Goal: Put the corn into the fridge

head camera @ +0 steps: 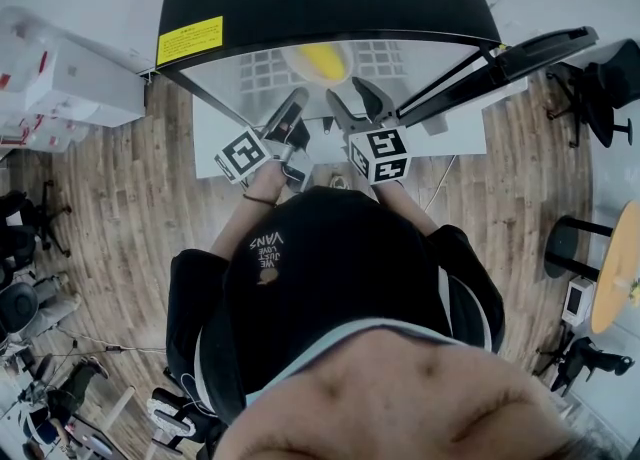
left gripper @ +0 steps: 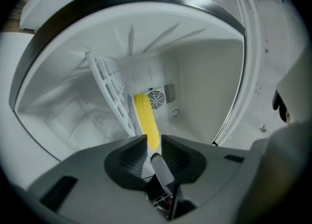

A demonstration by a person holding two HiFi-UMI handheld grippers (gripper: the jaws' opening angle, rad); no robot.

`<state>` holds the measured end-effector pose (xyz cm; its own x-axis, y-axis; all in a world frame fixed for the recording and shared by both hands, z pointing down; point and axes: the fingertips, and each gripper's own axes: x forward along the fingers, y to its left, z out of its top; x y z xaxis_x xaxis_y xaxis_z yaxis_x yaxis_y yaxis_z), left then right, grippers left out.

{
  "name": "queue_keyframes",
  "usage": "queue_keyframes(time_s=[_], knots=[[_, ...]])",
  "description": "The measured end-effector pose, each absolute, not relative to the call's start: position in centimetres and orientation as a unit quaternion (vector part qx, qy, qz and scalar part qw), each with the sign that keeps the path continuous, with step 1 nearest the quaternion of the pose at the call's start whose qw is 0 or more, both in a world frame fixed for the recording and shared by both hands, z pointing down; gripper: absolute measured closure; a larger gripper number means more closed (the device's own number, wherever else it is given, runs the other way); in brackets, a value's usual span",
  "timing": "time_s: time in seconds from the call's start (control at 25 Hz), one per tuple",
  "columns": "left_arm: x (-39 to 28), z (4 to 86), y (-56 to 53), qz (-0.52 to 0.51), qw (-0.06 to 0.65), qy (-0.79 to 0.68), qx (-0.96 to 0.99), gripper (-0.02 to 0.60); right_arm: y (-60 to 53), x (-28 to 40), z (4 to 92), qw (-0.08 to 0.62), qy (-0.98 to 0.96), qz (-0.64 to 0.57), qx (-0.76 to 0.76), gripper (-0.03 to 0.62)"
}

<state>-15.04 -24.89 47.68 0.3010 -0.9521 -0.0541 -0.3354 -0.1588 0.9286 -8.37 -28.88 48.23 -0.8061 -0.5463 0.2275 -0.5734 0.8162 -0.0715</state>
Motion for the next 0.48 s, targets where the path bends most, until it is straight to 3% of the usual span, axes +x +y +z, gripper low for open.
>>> queue_keyframes(time_s=[0.28,0.48], knots=[[-15.3,47.3,-24.2,-0.329,0.418,-0.489,0.691,0.505,-28.1,-7.4,48.0,0.1,-0.944,0.067,0.308,0.38],[-15.4,46.3,-23.8,-0.32,0.387,-0.496,0.708,0.525,-27.5,-6.7,47.3,0.093,-0.942,0.057,0.319,0.437]])
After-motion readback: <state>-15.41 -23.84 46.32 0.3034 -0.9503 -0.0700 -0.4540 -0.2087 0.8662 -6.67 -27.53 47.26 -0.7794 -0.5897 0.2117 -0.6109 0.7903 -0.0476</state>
